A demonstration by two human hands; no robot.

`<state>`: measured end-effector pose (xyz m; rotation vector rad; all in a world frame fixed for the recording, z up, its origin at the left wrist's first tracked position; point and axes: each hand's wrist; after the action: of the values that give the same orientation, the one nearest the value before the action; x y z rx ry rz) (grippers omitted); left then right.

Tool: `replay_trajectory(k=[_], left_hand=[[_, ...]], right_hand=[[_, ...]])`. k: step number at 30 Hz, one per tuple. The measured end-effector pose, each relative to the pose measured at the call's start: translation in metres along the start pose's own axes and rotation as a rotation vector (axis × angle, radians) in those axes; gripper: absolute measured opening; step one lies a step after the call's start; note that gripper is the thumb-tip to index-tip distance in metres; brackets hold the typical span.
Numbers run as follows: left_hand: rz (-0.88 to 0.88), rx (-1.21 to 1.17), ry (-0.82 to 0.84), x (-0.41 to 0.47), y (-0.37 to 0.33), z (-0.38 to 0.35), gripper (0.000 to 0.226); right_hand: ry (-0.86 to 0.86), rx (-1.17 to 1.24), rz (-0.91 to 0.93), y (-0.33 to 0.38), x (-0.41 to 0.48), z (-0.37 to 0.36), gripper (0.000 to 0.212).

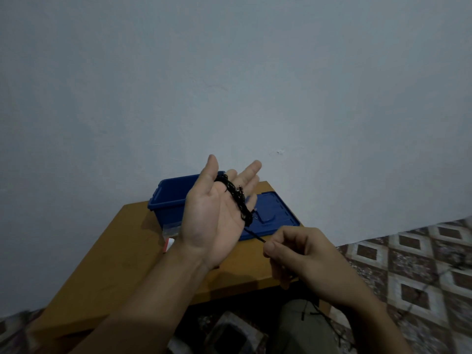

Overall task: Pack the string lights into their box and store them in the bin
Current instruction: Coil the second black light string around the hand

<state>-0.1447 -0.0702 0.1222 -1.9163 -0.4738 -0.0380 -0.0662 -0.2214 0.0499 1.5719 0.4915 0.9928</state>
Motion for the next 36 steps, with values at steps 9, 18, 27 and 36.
replay_trajectory(k=[9, 18, 27, 36], left_hand=[[-0.018, 0.265, -0.029, 0.002, 0.006, 0.009, 0.080], [0.215, 0.397, 0.043, 0.003, 0.008, 0.020, 0.087], [0.526, 0.704, 0.227, -0.001, 0.014, 0.030, 0.109], [0.600, 0.819, 0.346, -0.009, 0.008, 0.022, 0.093]], right_hand=[[-0.110, 0.033, 0.121, -0.002, 0.000, 0.004, 0.036], [-0.158, 0.070, 0.174, 0.003, -0.001, 0.002, 0.014], [-0.161, -0.168, 0.288, 0.004, 0.002, -0.011, 0.007], [-0.266, -0.317, 0.406, -0.001, 0.004, -0.014, 0.009]])
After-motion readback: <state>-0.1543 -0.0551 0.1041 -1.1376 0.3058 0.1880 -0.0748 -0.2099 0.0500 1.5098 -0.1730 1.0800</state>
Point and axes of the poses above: each hand's wrist, its own x-axis towards the middle knuckle, its own z-axis out of the back of the hand, y = z × x, and after that the axes turned 10 degrees about x, right-handed
